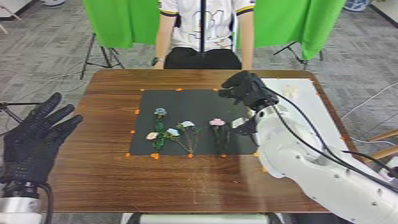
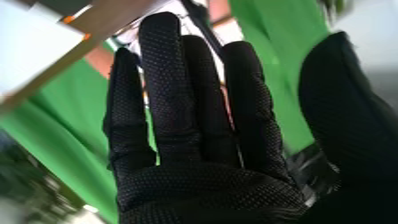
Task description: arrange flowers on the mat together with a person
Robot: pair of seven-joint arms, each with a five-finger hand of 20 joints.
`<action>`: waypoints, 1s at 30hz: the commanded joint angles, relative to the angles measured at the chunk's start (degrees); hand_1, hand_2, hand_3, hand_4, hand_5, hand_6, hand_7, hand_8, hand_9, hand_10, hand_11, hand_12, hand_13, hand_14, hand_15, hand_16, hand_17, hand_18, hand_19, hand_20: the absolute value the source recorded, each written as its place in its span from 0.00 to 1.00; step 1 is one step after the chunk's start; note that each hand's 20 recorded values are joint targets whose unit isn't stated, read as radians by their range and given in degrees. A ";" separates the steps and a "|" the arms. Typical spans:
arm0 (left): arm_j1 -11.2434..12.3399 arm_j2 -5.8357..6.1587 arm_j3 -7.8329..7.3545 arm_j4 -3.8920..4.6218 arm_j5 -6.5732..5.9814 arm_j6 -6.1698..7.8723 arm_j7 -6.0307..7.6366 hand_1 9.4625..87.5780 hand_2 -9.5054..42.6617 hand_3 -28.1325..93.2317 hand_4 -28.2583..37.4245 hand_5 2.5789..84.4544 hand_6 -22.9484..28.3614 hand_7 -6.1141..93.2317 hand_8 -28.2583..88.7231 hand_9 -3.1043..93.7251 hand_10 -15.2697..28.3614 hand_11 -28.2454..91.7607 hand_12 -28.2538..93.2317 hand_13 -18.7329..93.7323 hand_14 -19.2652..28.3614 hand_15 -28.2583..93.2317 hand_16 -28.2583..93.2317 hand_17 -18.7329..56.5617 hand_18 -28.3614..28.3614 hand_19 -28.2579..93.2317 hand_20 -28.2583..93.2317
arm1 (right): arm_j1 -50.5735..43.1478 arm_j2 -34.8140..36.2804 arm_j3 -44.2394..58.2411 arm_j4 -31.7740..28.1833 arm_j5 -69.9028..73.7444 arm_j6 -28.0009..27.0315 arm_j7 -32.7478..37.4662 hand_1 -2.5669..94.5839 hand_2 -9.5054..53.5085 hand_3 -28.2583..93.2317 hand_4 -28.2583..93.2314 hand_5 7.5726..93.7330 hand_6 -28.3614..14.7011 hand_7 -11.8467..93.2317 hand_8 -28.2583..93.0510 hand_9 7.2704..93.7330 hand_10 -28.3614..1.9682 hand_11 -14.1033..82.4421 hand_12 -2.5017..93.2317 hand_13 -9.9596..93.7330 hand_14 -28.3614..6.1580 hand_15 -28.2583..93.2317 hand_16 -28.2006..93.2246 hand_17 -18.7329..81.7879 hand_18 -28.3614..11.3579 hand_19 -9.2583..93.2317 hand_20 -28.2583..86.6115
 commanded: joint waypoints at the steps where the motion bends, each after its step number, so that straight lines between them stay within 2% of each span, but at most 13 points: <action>1: 2.51 0.72 1.08 0.61 -1.37 1.12 1.54 0.14 0.32 0.85 0.03 0.37 0.56 0.15 0.17 0.35 0.69 0.37 0.33 0.35 0.86 0.58 0.19 0.13 0.80 0.53 0.36 | -20.45 0.14 20.69 -4.57 35.96 0.20 -16.68 0.36 0.10 0.83 0.02 0.59 0.70 0.26 0.12 0.60 0.44 0.32 0.18 0.64 0.42 0.62 0.33 0.39 0.15 0.70 0.31; 2: 2.92 0.59 0.86 0.55 -1.22 1.04 1.64 0.14 0.32 0.85 0.03 0.37 0.56 0.15 0.17 0.35 0.69 0.37 0.33 0.34 0.86 0.58 0.19 0.13 0.80 0.53 0.36 | -22.10 -0.33 22.78 -5.14 39.36 1.07 -17.12 0.36 0.10 0.83 0.02 0.58 0.70 0.26 0.12 0.59 0.44 0.31 0.18 0.63 0.41 0.62 0.33 0.38 0.14 0.70 0.31; 4: 4.01 0.74 0.54 0.31 -1.48 1.37 2.66 0.14 0.32 0.85 0.02 0.37 0.55 0.15 0.17 0.35 0.69 0.37 0.33 0.34 0.86 0.58 0.19 0.13 0.80 0.53 0.36 | -24.62 -0.10 25.30 -5.44 40.28 1.46 -19.39 0.35 0.10 0.84 0.02 0.57 0.70 0.26 0.12 0.59 0.45 0.31 0.18 0.63 0.40 0.62 0.33 0.38 0.14 0.69 0.31; 5: 4.35 1.58 0.72 0.36 -2.30 1.82 3.81 0.14 0.33 0.85 0.02 0.37 0.55 0.15 0.17 0.35 0.69 0.37 0.33 0.34 0.86 0.58 0.19 0.13 0.80 0.53 0.36 | -25.89 0.58 26.42 -5.82 40.29 1.89 -20.12 0.35 0.10 0.84 0.02 0.57 0.70 0.27 0.12 0.59 0.45 0.31 0.18 0.63 0.39 0.62 0.33 0.37 0.14 0.69 0.31; 7: 4.86 2.33 0.62 0.40 -2.79 1.94 4.69 0.13 0.32 0.85 0.02 0.37 0.55 0.15 0.17 0.35 0.69 0.37 0.33 0.34 0.86 0.57 0.19 0.13 0.80 0.53 0.36 | -28.75 1.15 29.53 -6.32 43.41 1.86 -22.08 0.34 0.09 0.84 0.02 0.57 0.71 0.27 0.12 0.57 0.46 0.31 0.18 0.61 0.39 0.62 0.33 0.36 0.12 0.68 0.32; 11: 5.71 2.96 0.30 0.25 -3.35 2.25 5.92 0.13 0.33 0.85 0.02 0.37 0.55 0.15 0.17 0.34 0.69 0.37 0.33 0.34 0.85 0.57 0.19 0.12 0.80 0.53 0.36 | -32.43 1.39 33.69 -5.81 49.71 -0.39 -26.07 0.33 0.09 0.85 0.02 0.55 0.71 0.26 0.12 0.55 0.45 0.30 0.18 0.59 0.38 0.61 0.32 0.34 0.11 0.66 0.32; 18: 4.08 2.79 0.92 0.56 -3.00 1.83 5.18 0.13 0.32 0.85 0.01 0.37 0.55 0.15 0.17 0.34 0.69 0.37 0.33 0.34 0.85 0.57 0.20 0.12 0.80 0.52 0.36 | -36.53 1.13 36.55 -5.39 56.28 -2.13 -29.84 0.32 0.11 0.85 0.02 0.52 0.70 0.26 0.13 0.53 0.44 0.29 0.18 0.58 0.37 0.61 0.33 0.33 0.10 0.64 0.33; 20: 3.57 2.38 0.82 0.66 -2.49 1.42 4.10 0.13 0.33 0.85 0.01 0.37 0.55 0.15 0.17 0.34 0.69 0.37 0.33 0.34 0.85 0.57 0.20 0.12 0.80 0.52 0.36 | -37.25 1.04 37.16 -5.30 57.73 -2.86 -30.49 0.32 0.11 0.85 0.02 0.52 0.70 0.25 0.13 0.53 0.44 0.29 0.18 0.57 0.37 0.61 0.33 0.33 0.10 0.64 0.33; 22: 2.78 1.47 0.80 0.72 -1.99 1.29 2.95 0.13 0.33 0.85 0.01 0.37 0.55 0.15 0.17 0.34 0.69 0.37 0.33 0.34 0.85 0.57 0.20 0.12 0.80 0.52 0.36 | -37.27 0.96 37.06 -5.51 57.15 -1.82 -30.18 0.32 0.11 0.85 0.02 0.52 0.71 0.26 0.13 0.53 0.44 0.29 0.18 0.57 0.36 0.61 0.33 0.33 0.10 0.63 0.34; 24: 2.66 1.05 0.75 0.69 -1.58 1.10 2.73 0.13 0.32 0.85 0.01 0.37 0.55 0.15 0.17 0.34 0.69 0.37 0.33 0.34 0.85 0.57 0.20 0.13 0.80 0.52 0.36 | -37.44 0.93 37.27 -5.39 57.08 -2.29 -30.62 0.33 0.11 0.85 0.02 0.52 0.71 0.26 0.13 0.53 0.44 0.29 0.18 0.57 0.37 0.61 0.33 0.32 0.10 0.63 0.34; 25: 2.86 1.47 0.71 0.65 -1.92 1.26 3.03 0.13 0.33 0.85 0.01 0.37 0.55 0.15 0.17 0.34 0.69 0.37 0.33 0.34 0.85 0.57 0.20 0.13 0.80 0.52 0.36 | -37.55 0.78 37.62 -5.48 57.68 -2.66 -30.44 0.33 0.10 0.85 0.02 0.52 0.71 0.26 0.13 0.53 0.44 0.29 0.18 0.57 0.37 0.61 0.33 0.32 0.10 0.63 0.34; 26: 2.70 1.22 0.69 0.64 -1.62 1.11 2.55 0.13 0.33 0.85 0.01 0.37 0.55 0.15 0.17 0.34 0.69 0.37 0.33 0.34 0.86 0.57 0.20 0.12 0.80 0.52 0.36 | -37.79 0.71 37.89 -5.50 58.19 -3.05 -30.51 0.33 0.10 0.85 0.02 0.52 0.71 0.26 0.13 0.53 0.44 0.29 0.18 0.57 0.37 0.61 0.33 0.32 0.10 0.63 0.35; 30: 2.25 1.42 1.15 0.87 -2.07 1.16 2.70 0.13 0.33 0.85 0.01 0.37 0.55 0.15 0.18 0.34 0.69 0.37 0.33 0.34 0.86 0.57 0.20 0.12 0.80 0.52 0.36 | -37.88 0.64 37.93 -5.63 58.34 -2.52 -30.80 0.33 0.11 0.85 0.02 0.52 0.71 0.26 0.13 0.53 0.45 0.29 0.18 0.57 0.37 0.61 0.33 0.32 0.10 0.62 0.35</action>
